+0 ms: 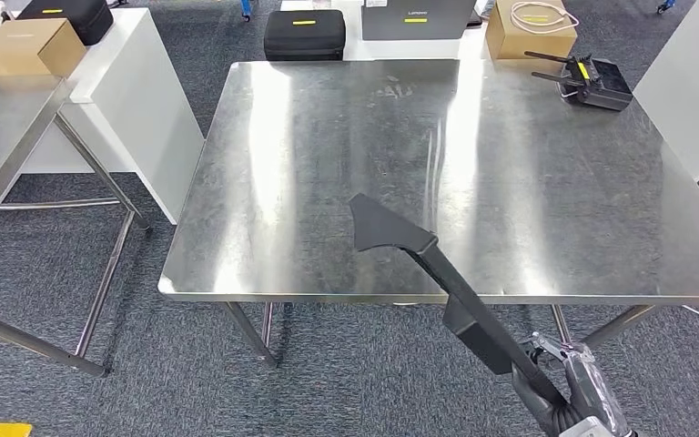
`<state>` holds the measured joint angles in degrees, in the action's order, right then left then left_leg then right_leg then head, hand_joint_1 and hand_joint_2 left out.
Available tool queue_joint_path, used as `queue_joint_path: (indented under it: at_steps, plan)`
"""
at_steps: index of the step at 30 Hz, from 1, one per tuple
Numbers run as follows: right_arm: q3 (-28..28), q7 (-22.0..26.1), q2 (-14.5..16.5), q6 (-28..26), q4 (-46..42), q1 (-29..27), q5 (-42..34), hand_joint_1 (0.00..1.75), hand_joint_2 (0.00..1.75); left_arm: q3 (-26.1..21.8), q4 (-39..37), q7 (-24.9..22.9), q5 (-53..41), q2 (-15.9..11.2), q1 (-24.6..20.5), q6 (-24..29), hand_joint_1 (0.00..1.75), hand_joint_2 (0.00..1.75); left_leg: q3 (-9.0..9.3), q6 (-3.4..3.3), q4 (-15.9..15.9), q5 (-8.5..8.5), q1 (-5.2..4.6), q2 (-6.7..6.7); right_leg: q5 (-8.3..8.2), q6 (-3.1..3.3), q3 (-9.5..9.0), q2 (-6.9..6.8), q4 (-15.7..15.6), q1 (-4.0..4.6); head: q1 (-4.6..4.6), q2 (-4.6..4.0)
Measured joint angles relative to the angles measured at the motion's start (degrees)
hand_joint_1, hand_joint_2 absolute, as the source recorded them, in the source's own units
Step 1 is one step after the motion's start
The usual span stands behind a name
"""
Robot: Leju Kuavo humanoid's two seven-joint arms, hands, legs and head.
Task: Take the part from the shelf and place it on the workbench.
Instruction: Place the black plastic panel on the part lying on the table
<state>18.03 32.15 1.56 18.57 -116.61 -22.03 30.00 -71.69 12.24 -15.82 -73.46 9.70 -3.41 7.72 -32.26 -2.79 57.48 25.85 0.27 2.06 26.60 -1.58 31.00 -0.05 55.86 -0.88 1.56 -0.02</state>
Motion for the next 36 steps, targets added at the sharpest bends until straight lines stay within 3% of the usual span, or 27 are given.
queue_joint_path:
  at_steps: [5, 11, 14, 17, 21, 26, 28, 31, 36]
  plan:
    - [-0.5, 0.3, -0.8, -1.2, 0.3, 0.0, -0.2, 1.75, 1.75, -0.4, 0.0, 0.0, 0.1, 0.1, 0.0, 0.0, 0.0, 1.75, 0.01, 1.16, 0.0, 0.07, 0.02, -0.04, 0.02, 0.01, 0.04, 0.0, 0.0, 0.11, -0.02, 0.0]
    - [-0.7, 1.0, -1.3, -3.0, 0.6, 0.6, -0.5, 1.75, 1.75, -0.5, 0.0, 0.3, 0.1, 0.1, 0.0, 0.0, 0.0, 1.75, -0.05, 1.22, 0.0, 0.08, -0.28, -0.06, 0.02, 0.01, 0.03, 0.0, 0.0, -0.11, -0.02, 0.0]
    - [0.1, 0.4, -3.1, -5.1, 1.2, 2.8, -2.4, 1.75, 1.75, -0.5, 0.0, 0.5, -0.3, 0.1, 0.0, -0.2, 0.0, 1.75, -0.02, 1.2, 0.0, 0.07, -0.44, -0.11, 0.0, -0.01, 0.03, 0.01, 0.0, -0.24, -0.02, 0.0]
    - [2.7, -2.4, -7.5, -6.1, 3.3, 6.8, -6.3, 1.75, 1.75, -0.5, 0.0, 1.0, -1.2, 0.1, 0.0, -0.6, 0.0, 1.75, -0.05, 1.11, 0.1, 0.02, -0.66, -0.12, -0.03, -0.07, 0.01, 0.01, 0.0, -0.35, -0.02, 0.0]
    - [6.9, -7.1, -17.4, -6.5, 9.4, 15.5, -10.6, 1.75, 1.75, -0.3, 0.0, 2.1, -2.2, -0.2, -0.1, -1.5, 0.0, 1.75, -0.12, 0.86, 0.1, -0.1, -0.97, -0.14, -0.2, -0.32, 0.03, 0.02, 0.0, -0.42, -0.03, 0.0]
    - [6.8, -12.9, -31.7, -5.6, 22.6, 33.2, -8.7, 1.75, 1.75, 0.0, 0.0, 2.5, -3.0, -0.8, -0.3, -2.9, 0.0, 1.75, -0.25, 0.34, 0.1, -0.35, -1.35, -0.29, -0.43, -0.68, 0.21, 0.2, 0.0, -0.58, -0.01, 0.0]
    - [5.3, -13.7, -35.9, -5.6, 27.4, 39.6, -7.4, 1.75, 1.75, 0.1, 0.0, 2.5, -3.1, -1.0, -0.3, -3.1, 0.0, 1.75, -0.24, 0.26, 0.2, -0.4, -1.35, -0.19, -0.45, -0.7, 0.24, 0.1, 0.0, -0.62, -0.03, 0.0]
    - [3.4, -14.1, -39.5, -5.7, 31.5, 44.4, -7.1, 1.75, 1.75, 0.1, 0.0, 2.5, -3.1, -1.1, -0.3, -3.2, 0.0, 1.75, -0.3, 0.24, 0.2, -0.42, -1.35, 0.04, -0.45, -0.72, 0.23, -0.07, 0.0, -0.62, -0.03, 0.0]
    - [-1.4, -15.8, -42.1, -6.2, 37.9, 52.5, -2.4, 1.75, 1.75, 0.0, 0.0, 3.5, -2.2, -1.2, -0.4, -3.2, 0.0, 1.75, -0.51, 0.21, 0.1, -0.41, -1.5, -0.11, -0.46, -0.74, 0.34, 0.08, 0.0, -0.58, 0.01, 0.0]
